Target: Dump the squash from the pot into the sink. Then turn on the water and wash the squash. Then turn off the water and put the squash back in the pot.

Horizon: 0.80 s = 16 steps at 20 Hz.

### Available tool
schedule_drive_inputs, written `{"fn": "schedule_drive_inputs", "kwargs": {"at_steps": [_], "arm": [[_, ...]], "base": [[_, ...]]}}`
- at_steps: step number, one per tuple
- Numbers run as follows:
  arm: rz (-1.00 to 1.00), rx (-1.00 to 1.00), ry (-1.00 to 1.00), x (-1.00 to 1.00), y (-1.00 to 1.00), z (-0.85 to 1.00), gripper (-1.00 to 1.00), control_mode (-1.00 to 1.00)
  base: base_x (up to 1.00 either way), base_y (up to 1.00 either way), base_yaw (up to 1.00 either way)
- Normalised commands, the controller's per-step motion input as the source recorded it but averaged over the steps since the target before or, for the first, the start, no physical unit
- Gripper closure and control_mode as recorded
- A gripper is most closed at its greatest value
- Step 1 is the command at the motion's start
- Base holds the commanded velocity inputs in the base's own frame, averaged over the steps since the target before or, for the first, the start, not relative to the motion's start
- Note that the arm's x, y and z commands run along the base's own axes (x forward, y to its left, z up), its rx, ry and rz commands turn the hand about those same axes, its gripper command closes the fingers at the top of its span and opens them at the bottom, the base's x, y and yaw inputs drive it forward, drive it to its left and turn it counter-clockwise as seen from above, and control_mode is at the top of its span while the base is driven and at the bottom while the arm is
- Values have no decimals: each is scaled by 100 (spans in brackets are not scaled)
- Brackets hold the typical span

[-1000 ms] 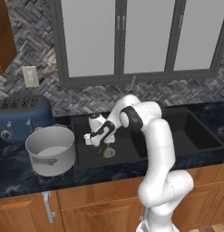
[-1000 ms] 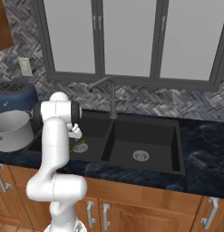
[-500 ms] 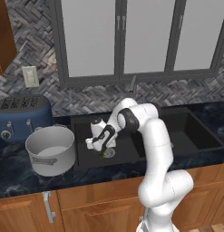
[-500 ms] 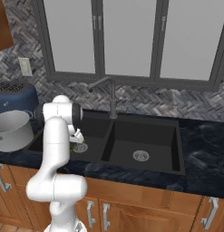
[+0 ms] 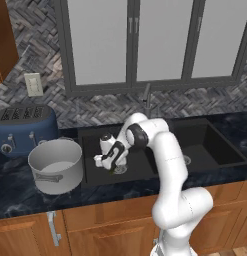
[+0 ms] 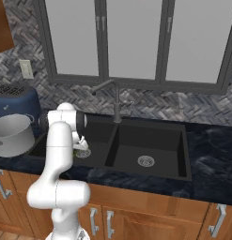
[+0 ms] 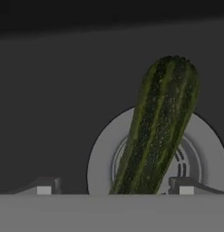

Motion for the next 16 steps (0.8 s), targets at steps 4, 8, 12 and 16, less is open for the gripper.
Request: {"fn": "schedule_drive_inputs", "kwargs": {"at_steps": [4, 8, 12, 16], "arm": [[1, 1, 5, 24, 0, -45, -100, -100], [1, 1, 6, 4, 0, -51, -100, -100], [0, 0, 8, 0, 0, -55, -100, -100], [0, 0, 8, 0, 0, -44, 100, -100]], "base": [[0, 0, 0], [0, 0, 0], [0, 0, 0], [0, 0, 0]]}}
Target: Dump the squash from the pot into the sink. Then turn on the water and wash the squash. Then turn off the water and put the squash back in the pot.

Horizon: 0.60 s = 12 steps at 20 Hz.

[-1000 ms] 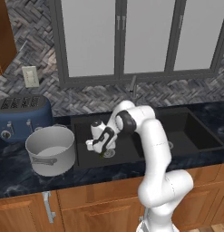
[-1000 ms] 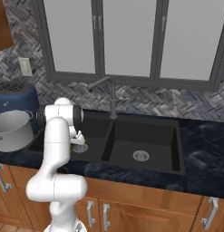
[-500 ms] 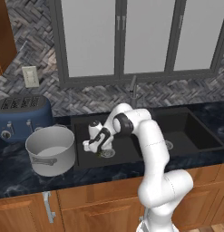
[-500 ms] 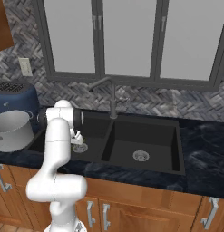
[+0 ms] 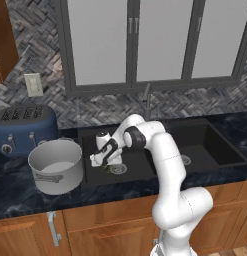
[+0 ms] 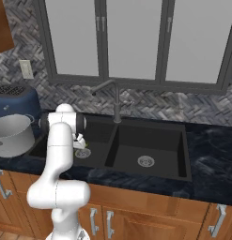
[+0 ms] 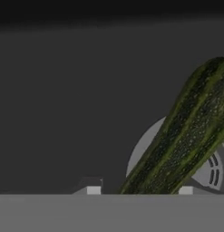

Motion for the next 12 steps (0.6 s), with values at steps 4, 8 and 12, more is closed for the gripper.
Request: {"fn": "schedule_drive_inputs", "kwargs": {"at_steps": [4, 8, 12], "arm": [[0, 0, 1, 0, 0, -10, 100, -100], [0, 0, -3, -14, 0, 30, 100, -100], [0, 1, -13, -27, 0, 75, 100, -100]], "base": [[0, 0, 0], [0, 0, 0], [0, 0, 0]]}}
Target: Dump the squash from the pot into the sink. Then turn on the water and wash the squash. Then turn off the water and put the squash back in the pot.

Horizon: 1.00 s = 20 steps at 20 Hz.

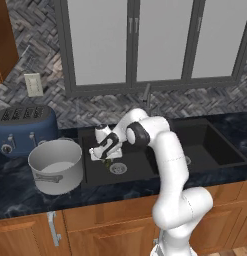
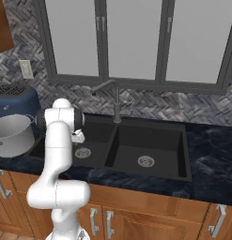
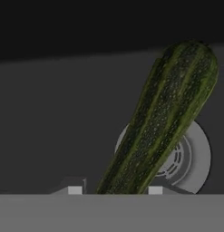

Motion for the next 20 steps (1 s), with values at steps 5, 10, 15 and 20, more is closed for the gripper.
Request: {"fn": "schedule_drive_inputs", "kwargs": {"at_steps": [5, 10, 15, 20], "arm": [[0, 4, -14, -23, 0, 100, 100, -100], [0, 7, -3, -28, 0, 100, 100, -100], [0, 3, -2, -39, 0, 100, 100, -100], [0, 0, -5, -42, 1, 100, 100, -100]], "base": [[0, 0, 0], [0, 0, 0], [0, 0, 0], [0, 0, 0]]}}
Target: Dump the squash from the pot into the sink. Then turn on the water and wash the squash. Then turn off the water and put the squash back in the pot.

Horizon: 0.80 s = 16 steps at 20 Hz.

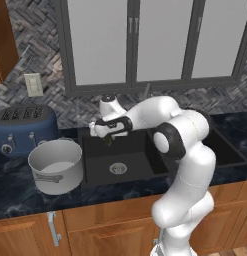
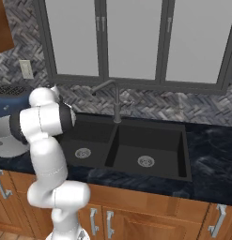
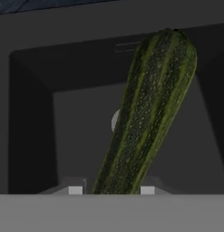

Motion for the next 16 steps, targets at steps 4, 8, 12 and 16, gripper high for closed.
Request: {"fn": "schedule_drive_inputs", "kwargs": {"at_steps": [4, 8, 12, 16], "arm": [[0, 0, -3, -37, 6, 100, 100, -100], [1, 0, 0, -48, 11, 98, 100, -100], [1, 0, 0, -51, 37, 79, 100, -100], [3, 0, 0, -53, 54, 58, 100, -100]], "base": [[0, 0, 0], [0, 0, 0], [0, 0, 0], [0, 0, 0]]}}
